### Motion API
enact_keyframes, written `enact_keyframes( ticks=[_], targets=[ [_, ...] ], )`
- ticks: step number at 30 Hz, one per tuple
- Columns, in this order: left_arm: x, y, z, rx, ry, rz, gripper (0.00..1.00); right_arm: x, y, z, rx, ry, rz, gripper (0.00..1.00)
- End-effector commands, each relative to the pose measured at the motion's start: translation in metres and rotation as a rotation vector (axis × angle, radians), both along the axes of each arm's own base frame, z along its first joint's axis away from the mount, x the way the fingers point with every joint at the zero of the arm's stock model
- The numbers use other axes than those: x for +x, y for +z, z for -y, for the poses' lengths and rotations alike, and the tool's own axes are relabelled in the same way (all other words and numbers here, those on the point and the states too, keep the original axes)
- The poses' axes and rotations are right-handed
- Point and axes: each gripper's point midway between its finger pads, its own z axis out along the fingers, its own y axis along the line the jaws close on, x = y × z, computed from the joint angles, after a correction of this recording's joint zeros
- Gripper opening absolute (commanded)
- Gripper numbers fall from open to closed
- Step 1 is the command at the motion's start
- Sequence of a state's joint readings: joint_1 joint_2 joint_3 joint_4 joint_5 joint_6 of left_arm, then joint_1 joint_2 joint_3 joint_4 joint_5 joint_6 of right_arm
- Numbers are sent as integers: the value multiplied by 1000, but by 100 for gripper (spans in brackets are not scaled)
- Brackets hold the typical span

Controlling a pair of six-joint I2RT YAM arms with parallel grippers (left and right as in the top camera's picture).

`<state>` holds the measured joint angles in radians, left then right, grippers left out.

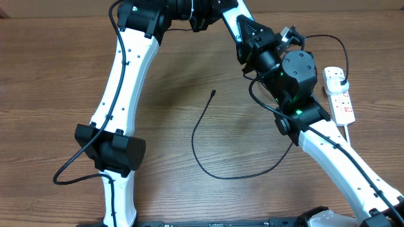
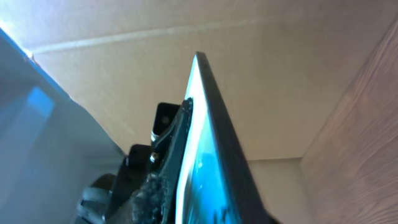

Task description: Plug charger to phone and switch on socket

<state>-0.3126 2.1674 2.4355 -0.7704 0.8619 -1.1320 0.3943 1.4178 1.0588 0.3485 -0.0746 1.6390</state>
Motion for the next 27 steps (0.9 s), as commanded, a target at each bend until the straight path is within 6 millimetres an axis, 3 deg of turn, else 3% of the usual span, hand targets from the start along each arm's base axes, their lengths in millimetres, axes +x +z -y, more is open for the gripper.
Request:
enact_keyframes(
  ticks=[1, 3, 8, 13, 15, 18, 22, 25, 27],
  targets=[
    [-4, 13, 1, 16, -13, 86, 4, -3, 16, -2, 1, 10, 33, 44],
    [-2, 7, -4, 45, -2, 91, 4, -3, 11, -2, -7, 10, 14, 54],
    [4, -6, -22, 143, -14, 189, 4, -2, -20, 0, -67, 5, -94, 63],
    [4, -34, -58, 282, -27, 211, 4, -4, -76, 21, -305, -24, -236, 68],
    [4, -52, -81, 374, -13, 182, 4, -10, -104, 36, -443, -32, -307, 73],
    [1, -70, -106, 473, -7, 155, 4, -18, -130, 52, -610, -21, -361, 82],
    [-6, -89, -135, 590, -33, 142, 4, -34, -161, 75, -820, -14, -451, 86],
    [-16, -97, -146, 631, -85, 139, 4, -47, -176, 80, -933, 48, -486, 99],
    [-24, -102, -151, 652, -125, 139, 4, -55, -184, 83, -994, 89, -503, 100]
  ],
)
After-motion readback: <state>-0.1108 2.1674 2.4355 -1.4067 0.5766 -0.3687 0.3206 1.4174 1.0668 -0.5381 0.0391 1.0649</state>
